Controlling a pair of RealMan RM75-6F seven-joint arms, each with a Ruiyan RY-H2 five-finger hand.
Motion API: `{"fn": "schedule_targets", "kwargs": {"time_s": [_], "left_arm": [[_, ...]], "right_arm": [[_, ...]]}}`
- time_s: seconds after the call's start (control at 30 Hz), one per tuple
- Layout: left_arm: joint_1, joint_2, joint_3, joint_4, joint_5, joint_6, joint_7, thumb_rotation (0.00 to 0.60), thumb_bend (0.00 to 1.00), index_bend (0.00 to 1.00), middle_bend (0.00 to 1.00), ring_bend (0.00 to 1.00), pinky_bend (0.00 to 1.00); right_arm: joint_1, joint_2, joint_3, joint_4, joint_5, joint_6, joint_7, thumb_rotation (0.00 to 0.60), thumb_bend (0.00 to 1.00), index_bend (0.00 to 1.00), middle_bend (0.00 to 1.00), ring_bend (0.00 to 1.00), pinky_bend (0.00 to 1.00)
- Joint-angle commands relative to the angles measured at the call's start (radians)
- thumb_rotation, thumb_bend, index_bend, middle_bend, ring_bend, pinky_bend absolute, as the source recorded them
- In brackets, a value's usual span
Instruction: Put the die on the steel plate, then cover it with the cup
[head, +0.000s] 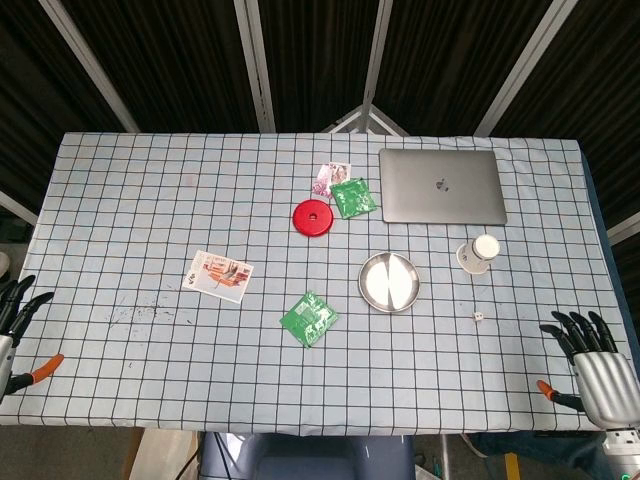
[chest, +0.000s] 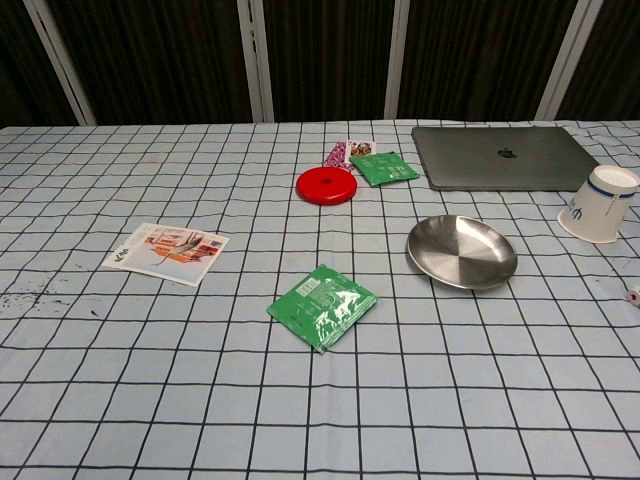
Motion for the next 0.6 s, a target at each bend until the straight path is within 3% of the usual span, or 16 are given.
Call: {"fn": "schedule_targets", "kwargs": {"time_s": [0.03, 0.37, 0.6], "left_arm": [[-0.004, -0.002, -0.003, -0.002, -0.009, -0.009, 0.005, 0.600, 0.26, 0.15, 0.00, 0.00, 0.13], [-0.007, -0.008, -0.004, -0.014, -0.017, -0.021, 0.036, 0.600, 0.26, 0.15, 0.00, 0.00, 0.13], [-0.013, -0.013, -0.008, -0.015, -0.026, -0.032, 0.049, 0.600, 0.26, 0.16, 0.00, 0.00, 0.13]], "right_arm": [[0.079, -0.003, 0.020, 0.059, 0.027, -0.111, 0.059, 0.600, 0.03, 0.28, 0.16, 0.11, 0.00], [0.215, -0.065, 0.046, 0.134, 0.089, -0.320, 0.036, 0.600, 0.03, 0.30, 0.16, 0.11, 0.00], [0.271, -0.094, 0.065, 0.158, 0.127, -0.399, 0.039, 0.600, 0.07, 0.32, 0.16, 0.11, 0.00]]}}
